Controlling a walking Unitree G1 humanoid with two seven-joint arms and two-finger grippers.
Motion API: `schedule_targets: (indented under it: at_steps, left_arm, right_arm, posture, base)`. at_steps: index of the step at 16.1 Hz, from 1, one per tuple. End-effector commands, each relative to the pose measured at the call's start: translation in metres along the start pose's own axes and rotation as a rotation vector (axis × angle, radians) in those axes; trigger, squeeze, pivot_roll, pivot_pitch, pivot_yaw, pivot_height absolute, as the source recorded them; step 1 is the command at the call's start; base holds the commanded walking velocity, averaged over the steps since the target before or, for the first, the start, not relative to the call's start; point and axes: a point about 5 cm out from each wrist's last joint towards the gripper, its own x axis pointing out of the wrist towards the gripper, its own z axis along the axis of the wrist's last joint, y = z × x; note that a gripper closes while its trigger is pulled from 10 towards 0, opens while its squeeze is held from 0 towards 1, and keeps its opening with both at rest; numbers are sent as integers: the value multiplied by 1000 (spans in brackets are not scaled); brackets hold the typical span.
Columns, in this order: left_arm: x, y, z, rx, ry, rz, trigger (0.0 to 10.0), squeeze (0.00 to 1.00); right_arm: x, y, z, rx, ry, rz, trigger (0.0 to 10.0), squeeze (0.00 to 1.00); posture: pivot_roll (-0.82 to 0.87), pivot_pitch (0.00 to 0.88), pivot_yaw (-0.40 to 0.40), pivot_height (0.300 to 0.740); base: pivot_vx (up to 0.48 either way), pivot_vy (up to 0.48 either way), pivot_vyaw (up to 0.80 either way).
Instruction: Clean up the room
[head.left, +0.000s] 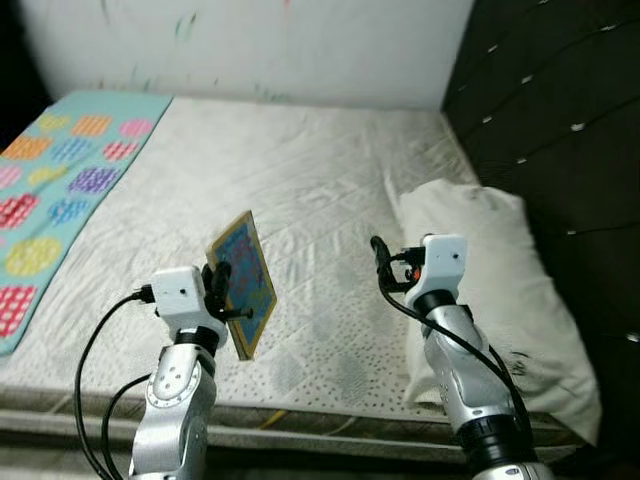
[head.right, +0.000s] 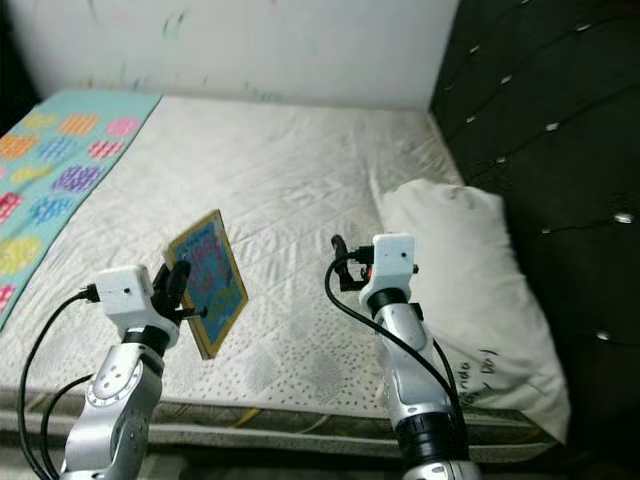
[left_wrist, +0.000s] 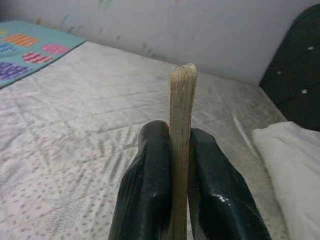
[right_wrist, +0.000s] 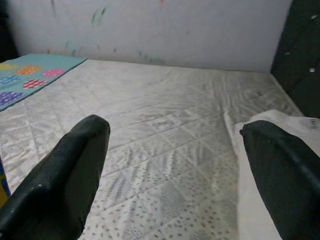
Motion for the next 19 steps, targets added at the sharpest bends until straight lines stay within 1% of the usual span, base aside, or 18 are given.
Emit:
schedule_targets:
  at_steps: [1,2,3,11,14,17,19]
  left_arm:
    - [1,-2,9,7,-40,-8,10000,0]
    - [1,-3,9,9,-41,-13,10000,0]
    - [1,-3,9,11,-42,-17,10000,0]
    - [1,-3,10,9,-42,-15,10000,0]
    - [1,-4,11,-5,-57,-7,10000,0]
    - [-1,-8,13,-11,-75,-64,10000,0]
    - [-1,-9,14,-16,-79,-75,10000,0]
  right_arm:
    - [1,-1,1,-19,-3,-8,10000,0]
    - [1,-1,1,-26,-3,-9,10000,0]
    - [1,-1,1,-30,-3,-11,10000,0]
    - [1,-2,0,-18,-2,-20,10000,0]
    - [1,-2,0,-20,-1,-20,10000,0]
    - [0,-4,0,-21,-1,-21,10000,0]
    - [1,-4,0,-21,-1,-22,10000,0]
  posture:
    - [-63,0,-26,740]
    - [-63,0,-25,740]
    - [-63,0,-25,740]
    - [-65,0,-24,740]
    - [-67,0,-26,740]
    - [-68,0,-26,740]
    - [-68,0,-26,740]
  base:
    - [0,0,0]
    - [0,0,563]
    - [0,-394,663]
    - [0,-472,0]
    - [0,0,0]
    - [0,0,0]
    - [319,0,0]
